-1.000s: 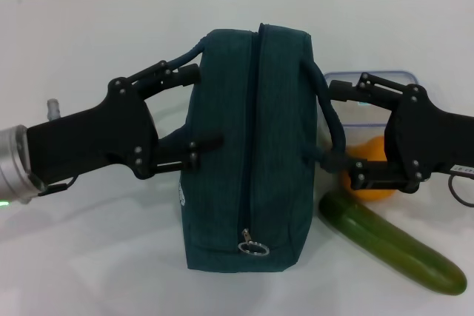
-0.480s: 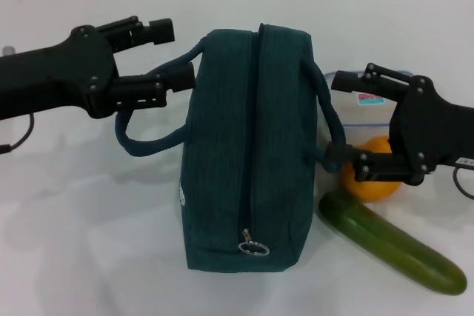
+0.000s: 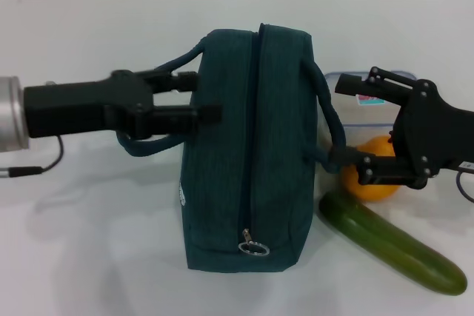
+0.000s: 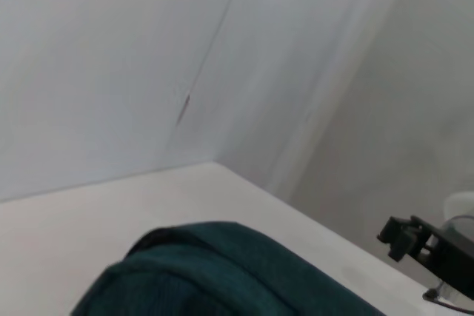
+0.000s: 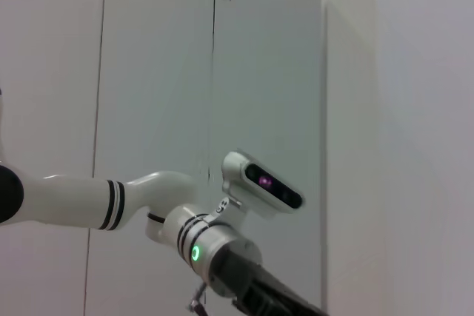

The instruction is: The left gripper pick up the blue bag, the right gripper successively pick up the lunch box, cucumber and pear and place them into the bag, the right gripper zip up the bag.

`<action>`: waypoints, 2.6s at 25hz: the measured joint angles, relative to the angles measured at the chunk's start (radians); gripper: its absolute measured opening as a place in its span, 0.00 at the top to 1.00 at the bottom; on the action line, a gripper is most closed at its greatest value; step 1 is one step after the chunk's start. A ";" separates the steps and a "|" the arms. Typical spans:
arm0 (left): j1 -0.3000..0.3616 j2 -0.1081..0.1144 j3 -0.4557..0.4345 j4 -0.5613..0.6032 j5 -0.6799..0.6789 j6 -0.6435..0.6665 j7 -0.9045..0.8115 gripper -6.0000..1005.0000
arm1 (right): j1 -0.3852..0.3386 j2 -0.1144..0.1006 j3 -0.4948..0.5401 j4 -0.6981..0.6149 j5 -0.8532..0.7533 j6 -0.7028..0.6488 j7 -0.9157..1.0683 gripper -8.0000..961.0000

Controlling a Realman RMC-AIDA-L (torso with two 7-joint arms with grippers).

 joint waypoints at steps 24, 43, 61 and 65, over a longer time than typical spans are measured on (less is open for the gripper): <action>-0.094 0.005 0.039 -0.106 0.054 -0.125 0.018 0.45 | -0.021 0.008 0.002 0.032 0.024 -0.004 -0.016 0.13; -0.126 0.007 0.043 -0.142 0.051 -0.127 0.015 0.87 | -0.028 0.013 0.001 0.164 0.108 0.006 -0.060 0.13; -0.172 0.002 0.051 -0.222 0.048 -0.131 0.023 0.95 | -0.013 0.017 0.137 0.570 0.586 0.101 0.244 0.13; -0.174 0.003 0.040 -0.221 0.045 -0.132 0.020 0.95 | -0.035 0.017 0.144 0.571 0.592 0.153 0.262 0.13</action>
